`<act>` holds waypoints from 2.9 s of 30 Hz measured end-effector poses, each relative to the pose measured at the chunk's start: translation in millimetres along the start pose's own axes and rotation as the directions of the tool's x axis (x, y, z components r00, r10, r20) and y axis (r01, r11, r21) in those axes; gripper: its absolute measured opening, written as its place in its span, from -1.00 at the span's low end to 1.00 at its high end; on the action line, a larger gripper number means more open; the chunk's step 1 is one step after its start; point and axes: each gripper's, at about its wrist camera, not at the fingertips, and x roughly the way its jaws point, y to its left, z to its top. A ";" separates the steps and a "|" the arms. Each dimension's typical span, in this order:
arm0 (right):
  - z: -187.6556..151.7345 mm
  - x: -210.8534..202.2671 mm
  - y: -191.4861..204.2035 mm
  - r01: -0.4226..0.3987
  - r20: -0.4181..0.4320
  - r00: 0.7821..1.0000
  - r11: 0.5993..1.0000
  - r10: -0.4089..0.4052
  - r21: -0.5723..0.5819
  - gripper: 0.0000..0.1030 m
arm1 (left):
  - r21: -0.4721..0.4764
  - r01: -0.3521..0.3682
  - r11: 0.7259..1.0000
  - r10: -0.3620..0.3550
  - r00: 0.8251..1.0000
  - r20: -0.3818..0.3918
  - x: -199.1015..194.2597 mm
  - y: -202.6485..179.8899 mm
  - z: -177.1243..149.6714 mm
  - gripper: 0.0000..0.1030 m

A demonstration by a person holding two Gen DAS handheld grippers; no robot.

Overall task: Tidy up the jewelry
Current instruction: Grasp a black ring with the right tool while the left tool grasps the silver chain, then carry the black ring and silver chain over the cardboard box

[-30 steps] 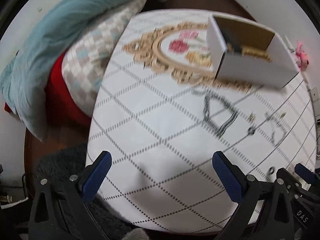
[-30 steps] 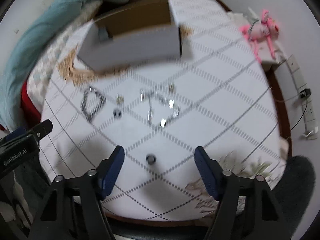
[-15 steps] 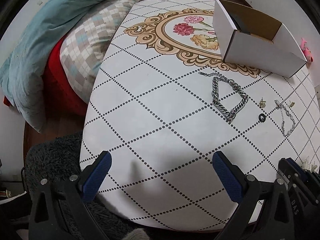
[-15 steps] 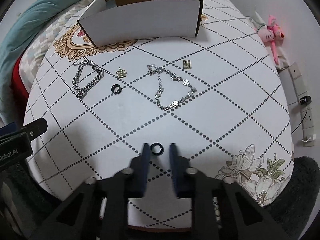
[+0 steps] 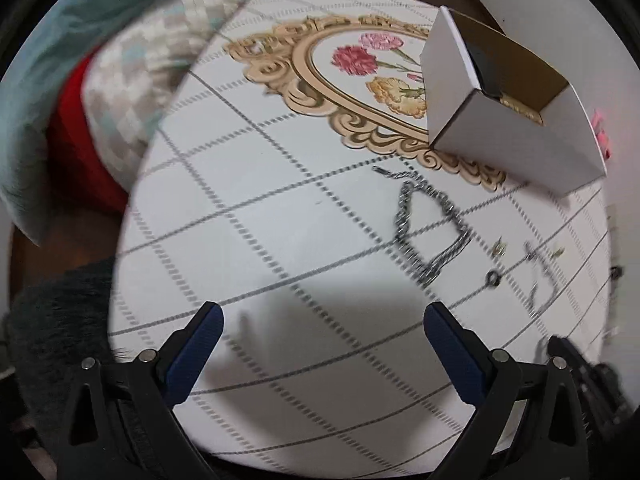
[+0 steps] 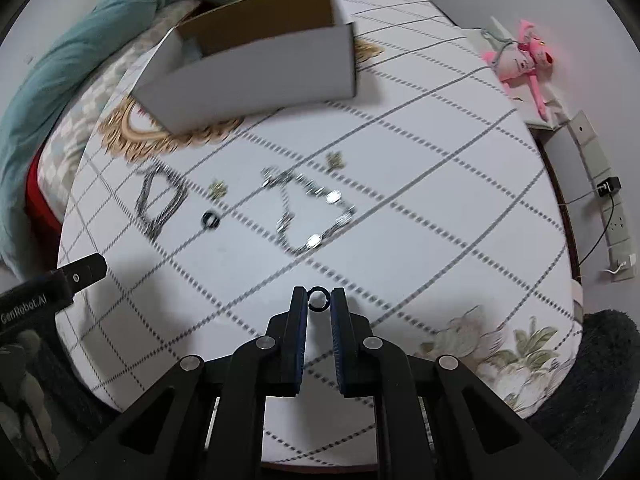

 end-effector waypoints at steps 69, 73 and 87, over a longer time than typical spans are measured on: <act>30.9 -20.3 -51.1 -0.067 0.035 0.997 0.989 0.063 0.134 -0.76 | 0.213 0.073 0.974 -0.093 0.992 0.087 -10.8 -47.9 6.2 -0.91; 31.7 -26.6 -49.7 -0.089 0.045 0.995 0.988 0.084 0.128 -0.76 | 0.167 0.152 0.974 -0.169 0.981 0.091 -33.4 -25.8 -5.7 -0.91; 82.9 -86.3 -18.1 -0.216 0.161 0.965 0.976 0.207 0.040 -0.76 | 0.212 0.377 0.902 -0.420 0.880 0.221 -133.9 -67.0 50.9 -0.92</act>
